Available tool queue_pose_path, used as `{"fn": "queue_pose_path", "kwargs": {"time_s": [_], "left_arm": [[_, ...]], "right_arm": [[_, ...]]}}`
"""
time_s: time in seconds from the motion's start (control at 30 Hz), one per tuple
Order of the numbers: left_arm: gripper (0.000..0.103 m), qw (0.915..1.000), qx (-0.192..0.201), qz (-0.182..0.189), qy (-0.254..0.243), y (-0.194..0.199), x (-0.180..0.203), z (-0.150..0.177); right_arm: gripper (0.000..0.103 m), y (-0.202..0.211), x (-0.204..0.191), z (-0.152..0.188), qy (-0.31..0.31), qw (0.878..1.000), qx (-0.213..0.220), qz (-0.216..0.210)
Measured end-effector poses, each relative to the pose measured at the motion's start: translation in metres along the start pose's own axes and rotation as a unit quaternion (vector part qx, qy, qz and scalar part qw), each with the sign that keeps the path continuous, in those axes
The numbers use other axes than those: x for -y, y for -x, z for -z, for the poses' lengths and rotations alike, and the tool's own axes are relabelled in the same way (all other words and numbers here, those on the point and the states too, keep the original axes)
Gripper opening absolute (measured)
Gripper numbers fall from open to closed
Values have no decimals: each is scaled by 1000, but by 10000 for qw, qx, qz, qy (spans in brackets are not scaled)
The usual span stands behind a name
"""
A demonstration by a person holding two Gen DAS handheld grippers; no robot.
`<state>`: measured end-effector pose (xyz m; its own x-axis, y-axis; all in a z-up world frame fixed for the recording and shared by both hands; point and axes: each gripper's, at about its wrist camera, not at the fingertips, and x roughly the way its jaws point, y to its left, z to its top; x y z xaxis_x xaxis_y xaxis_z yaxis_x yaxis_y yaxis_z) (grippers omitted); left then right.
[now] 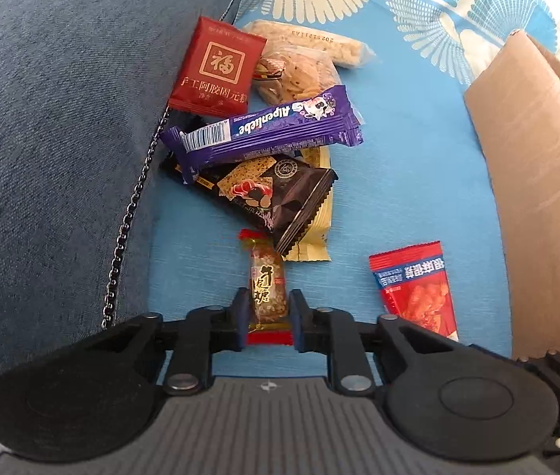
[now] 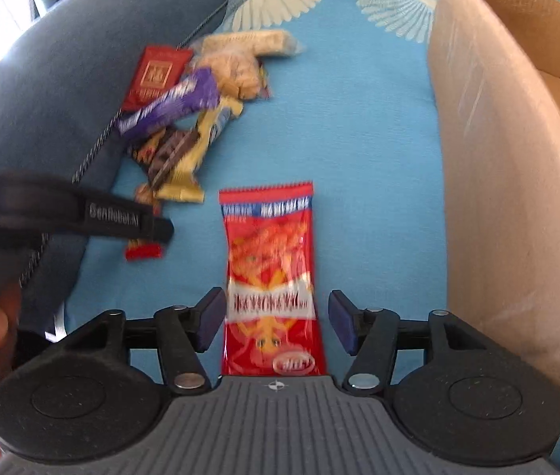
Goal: Organize snacks
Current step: 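Lift the red-gold bar with left gripper while right gripper lifts the red packet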
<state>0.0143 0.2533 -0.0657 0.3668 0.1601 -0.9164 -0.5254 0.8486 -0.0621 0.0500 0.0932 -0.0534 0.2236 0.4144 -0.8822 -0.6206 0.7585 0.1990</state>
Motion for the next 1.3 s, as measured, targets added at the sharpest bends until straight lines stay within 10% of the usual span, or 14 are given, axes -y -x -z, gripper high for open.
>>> {"fn": "queue_pose_path", "kwargs": {"time_s": [1.3], "left_arm": [[18,9999,99,139,5,7,-10,5]], "right_arm": [[48,4,-6,5,199,9995,245,90]]}}
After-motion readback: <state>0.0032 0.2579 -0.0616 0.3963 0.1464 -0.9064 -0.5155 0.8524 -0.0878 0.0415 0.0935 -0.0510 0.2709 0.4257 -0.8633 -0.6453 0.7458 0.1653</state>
